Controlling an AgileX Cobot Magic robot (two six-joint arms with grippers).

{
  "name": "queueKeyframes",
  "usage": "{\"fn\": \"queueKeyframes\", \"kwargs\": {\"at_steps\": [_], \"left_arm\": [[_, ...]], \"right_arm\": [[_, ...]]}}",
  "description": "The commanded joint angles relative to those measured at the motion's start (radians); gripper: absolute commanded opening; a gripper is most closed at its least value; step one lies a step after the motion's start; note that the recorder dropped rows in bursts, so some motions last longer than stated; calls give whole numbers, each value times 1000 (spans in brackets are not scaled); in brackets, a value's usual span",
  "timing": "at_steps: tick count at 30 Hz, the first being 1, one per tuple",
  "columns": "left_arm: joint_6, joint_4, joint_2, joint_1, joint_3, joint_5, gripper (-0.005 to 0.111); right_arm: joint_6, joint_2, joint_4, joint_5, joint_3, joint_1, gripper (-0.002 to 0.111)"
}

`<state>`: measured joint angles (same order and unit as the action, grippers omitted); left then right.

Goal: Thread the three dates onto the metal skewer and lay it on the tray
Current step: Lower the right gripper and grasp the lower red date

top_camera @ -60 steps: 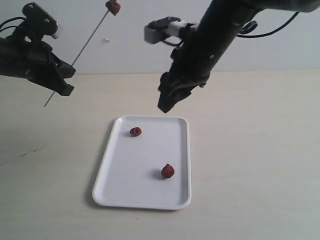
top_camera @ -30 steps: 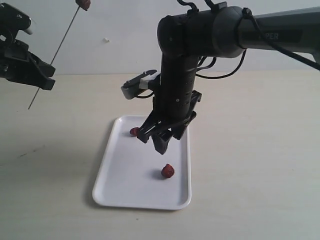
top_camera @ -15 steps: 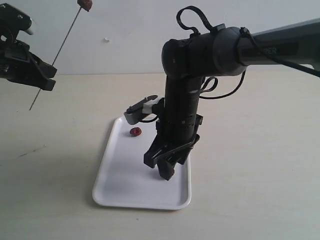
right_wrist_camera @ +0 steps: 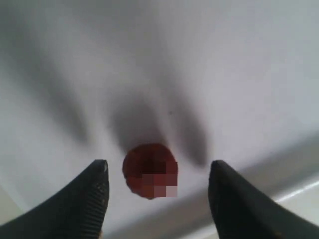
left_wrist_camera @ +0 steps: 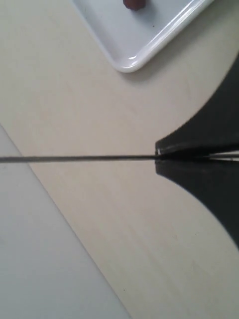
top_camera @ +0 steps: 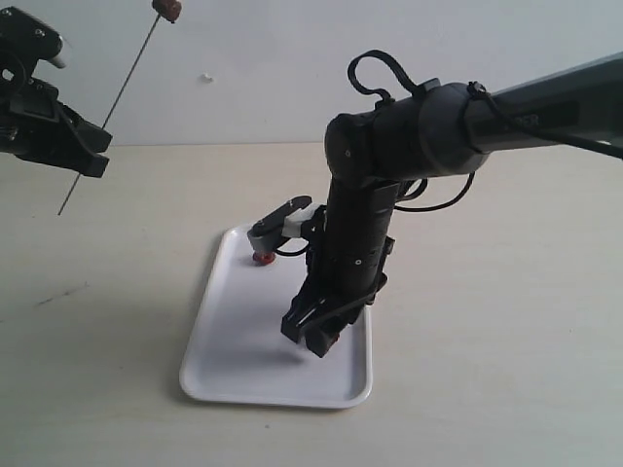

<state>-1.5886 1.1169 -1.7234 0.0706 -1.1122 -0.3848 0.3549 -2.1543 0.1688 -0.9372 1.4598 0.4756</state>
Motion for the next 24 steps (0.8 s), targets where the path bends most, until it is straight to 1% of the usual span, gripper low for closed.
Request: {"fn": "queueKeyframes", "kwargs": {"at_steps": [1, 5, 10, 14, 20, 24], "left_arm": [[-3, 12, 5, -1, 4, -9, 0], [-3, 12, 5, -1, 4, -9, 0], [-3, 12, 5, -1, 4, -9, 0], [-3, 12, 5, -1, 4, -9, 0], [-3, 12, 5, -1, 4, -9, 0], [-3, 12, 5, -1, 4, -9, 0]], "right_arm": [[11, 12, -5, 124, -46, 2, 58], [11, 12, 0, 146, -58, 2, 57], [11, 12, 42, 133, -58, 2, 50], [9, 12, 41, 105, -58, 2, 49], [-45, 12, 41, 74, -58, 2, 49], [-71, 12, 41, 73, -58, 2, 46]]}}
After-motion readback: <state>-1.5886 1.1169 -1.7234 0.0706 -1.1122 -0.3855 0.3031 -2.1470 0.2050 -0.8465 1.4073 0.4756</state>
